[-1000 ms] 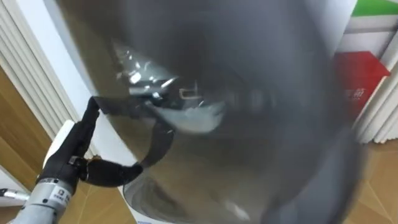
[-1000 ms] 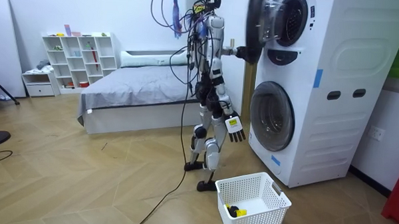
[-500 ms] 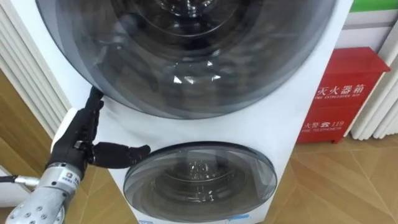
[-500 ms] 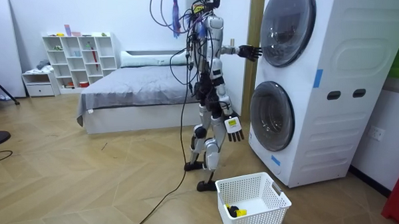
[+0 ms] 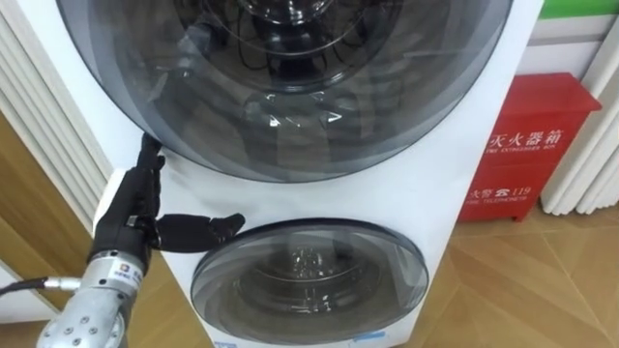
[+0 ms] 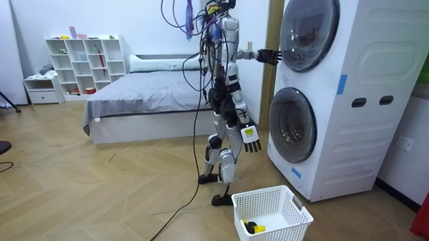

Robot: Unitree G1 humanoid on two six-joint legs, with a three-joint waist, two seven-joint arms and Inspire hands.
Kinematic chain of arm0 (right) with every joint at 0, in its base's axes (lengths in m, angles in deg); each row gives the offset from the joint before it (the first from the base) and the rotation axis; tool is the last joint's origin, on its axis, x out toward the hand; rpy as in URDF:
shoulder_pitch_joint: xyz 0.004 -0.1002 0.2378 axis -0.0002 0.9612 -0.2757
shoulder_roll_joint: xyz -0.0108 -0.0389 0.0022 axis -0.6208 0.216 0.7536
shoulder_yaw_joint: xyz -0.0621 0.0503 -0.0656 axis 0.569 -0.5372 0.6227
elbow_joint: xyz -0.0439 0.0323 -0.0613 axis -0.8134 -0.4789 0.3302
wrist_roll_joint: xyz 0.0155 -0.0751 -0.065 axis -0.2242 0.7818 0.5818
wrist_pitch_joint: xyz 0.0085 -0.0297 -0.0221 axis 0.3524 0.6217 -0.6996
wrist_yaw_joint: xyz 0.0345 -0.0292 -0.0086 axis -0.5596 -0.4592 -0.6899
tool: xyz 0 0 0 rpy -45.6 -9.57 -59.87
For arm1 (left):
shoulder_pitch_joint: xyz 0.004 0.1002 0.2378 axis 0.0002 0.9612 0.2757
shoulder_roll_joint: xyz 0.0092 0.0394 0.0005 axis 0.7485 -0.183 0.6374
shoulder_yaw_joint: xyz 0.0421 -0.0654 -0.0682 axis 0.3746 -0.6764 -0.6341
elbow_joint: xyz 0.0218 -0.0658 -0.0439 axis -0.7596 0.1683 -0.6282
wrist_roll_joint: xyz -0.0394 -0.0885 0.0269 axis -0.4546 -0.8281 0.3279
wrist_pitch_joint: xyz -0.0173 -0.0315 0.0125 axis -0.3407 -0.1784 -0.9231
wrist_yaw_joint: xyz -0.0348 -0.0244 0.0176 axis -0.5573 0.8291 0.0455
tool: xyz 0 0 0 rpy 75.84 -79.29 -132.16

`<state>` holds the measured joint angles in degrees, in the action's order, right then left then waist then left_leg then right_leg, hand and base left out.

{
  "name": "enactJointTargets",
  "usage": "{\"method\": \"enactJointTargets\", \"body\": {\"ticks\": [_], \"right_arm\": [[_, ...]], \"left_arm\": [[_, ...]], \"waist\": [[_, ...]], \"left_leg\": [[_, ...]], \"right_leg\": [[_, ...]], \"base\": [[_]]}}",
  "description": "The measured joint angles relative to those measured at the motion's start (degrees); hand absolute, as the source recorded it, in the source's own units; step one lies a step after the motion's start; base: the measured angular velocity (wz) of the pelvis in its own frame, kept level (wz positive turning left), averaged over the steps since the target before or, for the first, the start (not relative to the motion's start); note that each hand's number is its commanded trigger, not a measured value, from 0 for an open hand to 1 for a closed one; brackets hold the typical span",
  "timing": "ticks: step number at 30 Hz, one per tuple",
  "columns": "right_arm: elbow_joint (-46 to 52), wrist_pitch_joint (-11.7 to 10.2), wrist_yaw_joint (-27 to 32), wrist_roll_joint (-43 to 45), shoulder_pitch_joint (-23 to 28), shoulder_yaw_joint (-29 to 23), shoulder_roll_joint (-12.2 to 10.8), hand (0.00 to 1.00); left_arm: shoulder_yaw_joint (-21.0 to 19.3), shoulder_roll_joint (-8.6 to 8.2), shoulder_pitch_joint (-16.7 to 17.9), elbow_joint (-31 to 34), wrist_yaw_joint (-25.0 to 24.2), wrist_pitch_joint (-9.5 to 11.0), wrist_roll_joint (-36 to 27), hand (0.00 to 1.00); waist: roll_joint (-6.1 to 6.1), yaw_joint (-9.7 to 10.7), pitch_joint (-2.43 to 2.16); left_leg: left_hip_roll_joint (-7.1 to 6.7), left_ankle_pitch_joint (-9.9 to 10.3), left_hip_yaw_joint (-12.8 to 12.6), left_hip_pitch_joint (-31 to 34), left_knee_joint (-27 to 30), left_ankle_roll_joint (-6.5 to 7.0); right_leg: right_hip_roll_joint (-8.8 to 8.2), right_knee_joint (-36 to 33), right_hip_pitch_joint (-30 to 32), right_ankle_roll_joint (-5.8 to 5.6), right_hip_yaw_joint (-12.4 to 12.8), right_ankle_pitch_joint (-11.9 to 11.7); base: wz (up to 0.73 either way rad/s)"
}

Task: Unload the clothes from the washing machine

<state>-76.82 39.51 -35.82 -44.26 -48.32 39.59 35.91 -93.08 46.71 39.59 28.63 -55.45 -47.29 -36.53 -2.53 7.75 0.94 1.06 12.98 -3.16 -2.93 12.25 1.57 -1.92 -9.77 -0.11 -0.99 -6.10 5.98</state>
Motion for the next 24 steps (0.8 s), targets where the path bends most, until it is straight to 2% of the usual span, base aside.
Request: {"method": "enactJointTargets", "body": {"ticks": [3,4,5,6,7,8,9,10,11,12,14,16,18,19,23,24], "right_arm": [[0.12,0.03,0.0,-0.19,0.12,0.76,-0.21,0.0],[0.88,0.1,0.13,0.09,0.32,1.13,-0.23,0.0],[1.33,0.12,0.28,0.4,0.38,1.51,-0.2,0.0],[1.42,0.12,0.47,0.46,0.54,1.53,-0.18,0.0],[1.48,0.09,0.79,0.4,1.35,1.39,-0.13,0.0],[1.77,0.05,1.11,0.22,1.98,1.38,-0.04,0.0],[1.85,-0.01,1.28,0.29,2.18,1.28,-0.02,0.0],[1.85,-0.13,1.34,0.32,2.41,1.05,-0.18,0.0],[1.87,-0.42,1.23,-0.07,2.81,0.97,-0.48,0.0],[1.97,-0.6,1.24,-0.16,3.07,0.91,-0.6,0.0],[1.59,-1.59,1.39,-0.19,3.66,0.76,-1.25,0.0],[1.14,-2.07,1.77,-0.16,4.45,0.72,-1.18,0.0],[0.02,-2.82,2.46,-0.12,4.92,-0.04,-1.22,0.0],[-0.66,-3.07,2.71,-0.17,4.98,-0.39,-1.26,0.0],[-1.36,-3.3,3.49,-0.33,4.7,-0.42,-1.38,0.0],[-1.44,-3.3,3.65,-0.41,4.71,-0.43,-1.38,0.0]], "left_arm": [[-0.09,0.1,0.02,-1.53,0.15,1.84,-0.06,0.0],[-0.08,-0.04,0.06,-3.38,0.21,4.16,-0.19,0.0],[0.28,0.01,0.48,-7.19,0.21,8.39,-0.79,0.0],[0.94,0.13,0.85,-9.8,0.2,10.98,-1.18,0.0],[3.69,0.58,2.44,-15.57,-0.21,14.38,-1.1,0.0],[7.04,1.3,4.83,-22.92,-0.61,16.94,-0.93,0.0],[8.15,1.29,5.92,-27.11,-0.72,18.02,-0.89,0.0],[10.26,1.04,7.76,-36.07,-1.37,18.74,-0.99,0.0],[10.99,0.6,9.64,-45.29,-1.67,18.7,-1.05,0.0],[11.0,0.55,10.39,-49.75,-1.79,18.69,-0.9,0.0],[8.17,0.86,12.91,-63.65,-0.6,19.36,-1.1,0.0],[4.43,1.12,14.24,-71.25,1.31,20.2,-1.04,0.0],[0.87,1.28,15.91,-75.43,3.28,22.52,-1.13,0.0],[-0.55,1.41,16.6,-77.59,4.71,23.71,-1.05,0.0],[-1.76,1.4,17.74,-82.21,9.54,24.41,1.73,0.0],[-1.71,1.34,17.76,-82.83,9.98,24.3,2.67,0.0]], "waist": [[1.08,-0.15,0.03],[1.34,-0.5,0.06],[1.46,-0.88,0.09],[1.49,-1.24,0.11],[1.75,-1.95,0.0],[1.25,-2.72,-0.4],[1.11,-3.04,-0.52],[0.98,-3.07,-0.61],[1.48,-3.07,-0.7],[1.68,-3.14,-0.78],[3.38,-4.02,-0.94],[4.19,-5.91,-1.27],[4.26,-6.73,-1.25],[3.92,-6.98,-1.11],[3.22,-7.06,-0.57],[3.2,-7.11,-0.58]], "left_leg": [[0.0,-0.01,-0.7,-0.31,-0.23,0.01],[-0.01,-0.11,-1.15,-0.69,-0.61,0.05],[0.0,-0.11,-1.56,-0.97,-0.83,0.06],[-0.01,-0.11,-1.62,-1.31,-1.08,0.06],[-0.01,-0.09,-1.66,-2.26,-2.04,0.03],[-0.03,-0.11,-2.04,-3.75,-3.07,-0.01],[0.01,-0.08,-2.41,-4.3,-3.39,-0.06],[0.21,0.06,-2.86,-5.32,-3.66,-0.3],[0.46,0.21,-2.98,-5.55,-3.63,-0.55],[0.62,0.29,-2.99,-5.52,-3.6,-0.69],[1.33,0.47,-2.96,-5.19,-3.31,-1.21],[1.6,0.55,-3.14,-5.37,-3.17,-1.36],[1.69,0.55,-3.13,-6.32,-3.22,-1.37],[1.69,0.56,-3.14,-6.85,-3.46,-1.37],[1.57,0.6,-3.19,-7.17,-4.35,-1.36],[1.58,0.66,-3.19,-7.2,-4.63,-1.4]], "right_leg": [[0.0,0.12,-0.15,-0.03,0.19,-0.01],[0.05,0.11,-0.17,-0.07,0.69,-0.02],[0.11,0.11,-0.41,-0.08,1.1,-0.02],[0.16,0.15,-0.66,-0.09,1.2,-0.01],[0.23,0.35,-1.39,-0.2,1.28,0.08],[0.42,0.47,-2.15,-0.21,1.75,0.31],[0.56,0.41,-2.34,-0.15,2.13,0.48],[0.92,0.32,-2.77,-0.02,2.68,0.72],[1.23,0.22,-2.84,0.24,2.74,1.0],[1.39,0.25,-2.78,0.35,2.75,1.07],[2.05,0.44,-2.22,0.8,2.74,1.13],[2.32,1.17,-2.38,0.94,2.78,1.04],[2.33,1.23,-3.38,0.93,2.27,1.05],[2.32,1.25,-3.91,0.89,2.09,1.08],[2.29,1.22,-4.21,0.79,2.19,1.15],[2.35,1.22,-4.11,0.8,2.26,1.18]], "base": [[-0.12],[-0.18],[-0.19],[-0.13],[-0.13],[-0.19],[-0.3],[-0.27],[-0.19],[-0.05],[0.0],[-0.05],[0.0],[0.0],[-0.04],[-0.07]]}}
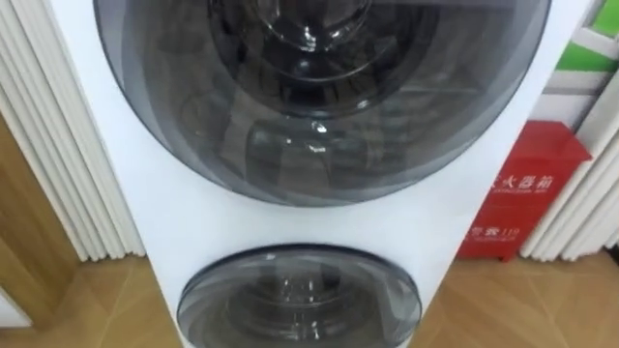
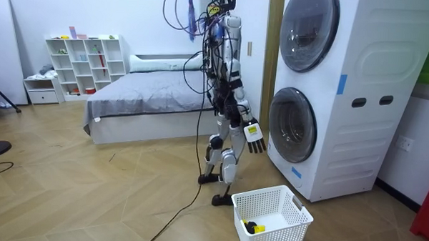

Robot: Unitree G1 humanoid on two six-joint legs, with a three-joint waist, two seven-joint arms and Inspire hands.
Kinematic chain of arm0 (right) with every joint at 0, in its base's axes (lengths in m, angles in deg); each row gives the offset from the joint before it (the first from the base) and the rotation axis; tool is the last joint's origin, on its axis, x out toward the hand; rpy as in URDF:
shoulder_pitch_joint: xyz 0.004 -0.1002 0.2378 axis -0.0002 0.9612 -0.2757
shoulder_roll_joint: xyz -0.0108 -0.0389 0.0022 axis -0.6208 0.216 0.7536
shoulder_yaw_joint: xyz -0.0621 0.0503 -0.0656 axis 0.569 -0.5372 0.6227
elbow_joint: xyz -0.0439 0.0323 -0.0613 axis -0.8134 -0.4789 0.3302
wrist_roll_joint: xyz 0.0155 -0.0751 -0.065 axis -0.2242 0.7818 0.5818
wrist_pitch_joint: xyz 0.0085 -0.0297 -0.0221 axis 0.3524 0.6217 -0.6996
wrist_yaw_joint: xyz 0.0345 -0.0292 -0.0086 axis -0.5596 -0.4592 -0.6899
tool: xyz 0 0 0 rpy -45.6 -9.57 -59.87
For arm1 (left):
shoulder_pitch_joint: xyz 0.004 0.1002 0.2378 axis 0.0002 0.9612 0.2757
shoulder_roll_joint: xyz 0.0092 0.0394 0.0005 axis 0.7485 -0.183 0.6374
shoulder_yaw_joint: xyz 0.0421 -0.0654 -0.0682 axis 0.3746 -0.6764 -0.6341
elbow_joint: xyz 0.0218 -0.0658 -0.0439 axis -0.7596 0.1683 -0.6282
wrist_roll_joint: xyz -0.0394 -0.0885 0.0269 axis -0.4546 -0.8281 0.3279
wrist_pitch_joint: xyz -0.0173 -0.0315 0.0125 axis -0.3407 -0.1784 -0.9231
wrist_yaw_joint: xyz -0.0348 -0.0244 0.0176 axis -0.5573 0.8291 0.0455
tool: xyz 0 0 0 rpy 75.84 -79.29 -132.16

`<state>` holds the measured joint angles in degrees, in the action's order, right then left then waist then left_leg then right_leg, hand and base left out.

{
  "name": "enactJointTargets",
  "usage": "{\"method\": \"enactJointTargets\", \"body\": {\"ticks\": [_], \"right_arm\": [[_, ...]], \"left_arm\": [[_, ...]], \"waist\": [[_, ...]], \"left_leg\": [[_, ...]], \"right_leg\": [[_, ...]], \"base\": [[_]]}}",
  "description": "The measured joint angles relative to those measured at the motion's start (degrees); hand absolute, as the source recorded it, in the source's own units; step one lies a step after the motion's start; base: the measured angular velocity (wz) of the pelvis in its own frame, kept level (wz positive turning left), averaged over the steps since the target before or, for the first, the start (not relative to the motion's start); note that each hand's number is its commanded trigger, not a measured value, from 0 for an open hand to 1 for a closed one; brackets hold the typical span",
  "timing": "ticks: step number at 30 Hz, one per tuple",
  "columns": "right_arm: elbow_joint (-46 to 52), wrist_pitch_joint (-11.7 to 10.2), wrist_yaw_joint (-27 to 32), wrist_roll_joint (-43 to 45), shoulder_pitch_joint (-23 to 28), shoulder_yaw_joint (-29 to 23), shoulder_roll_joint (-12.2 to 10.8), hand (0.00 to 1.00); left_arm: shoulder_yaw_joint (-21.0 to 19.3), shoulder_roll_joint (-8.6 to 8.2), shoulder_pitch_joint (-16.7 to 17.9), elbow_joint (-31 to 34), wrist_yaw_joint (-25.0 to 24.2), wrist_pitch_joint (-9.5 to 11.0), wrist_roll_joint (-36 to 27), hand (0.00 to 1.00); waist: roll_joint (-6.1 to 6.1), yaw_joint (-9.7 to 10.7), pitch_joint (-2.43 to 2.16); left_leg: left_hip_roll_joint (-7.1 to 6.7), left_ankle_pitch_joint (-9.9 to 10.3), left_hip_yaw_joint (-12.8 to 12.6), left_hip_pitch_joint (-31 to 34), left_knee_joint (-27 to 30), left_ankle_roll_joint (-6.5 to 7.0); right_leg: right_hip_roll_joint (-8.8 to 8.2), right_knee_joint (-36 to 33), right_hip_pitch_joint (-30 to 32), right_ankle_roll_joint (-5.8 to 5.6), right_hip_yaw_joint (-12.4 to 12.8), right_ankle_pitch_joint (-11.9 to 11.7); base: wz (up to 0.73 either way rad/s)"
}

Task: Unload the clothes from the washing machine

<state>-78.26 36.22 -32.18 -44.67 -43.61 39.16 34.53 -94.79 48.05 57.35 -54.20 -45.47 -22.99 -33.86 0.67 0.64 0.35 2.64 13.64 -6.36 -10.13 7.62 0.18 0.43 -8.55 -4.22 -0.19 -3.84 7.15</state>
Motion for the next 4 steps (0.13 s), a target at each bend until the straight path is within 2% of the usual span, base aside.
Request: {"method": "enactJointTargets", "body": {"ticks": [4], "right_arm": [[-1.3,0.15,0.49,-4.09,0.1,0.18,-0.31,0.0]], "left_arm": [[0.58,-1.14,0.14,-1.68,1.33,-1.95,2.51,0.0]], "waist": [[0.15,-0.46,0.04]], "left_leg": [[0.1,0.73,-0.14,-0.02,0.04,-0.08]], "right_leg": [[0.24,-0.09,-0.04,0.07,0.57,0.08]], "base": [[-0.06]]}}
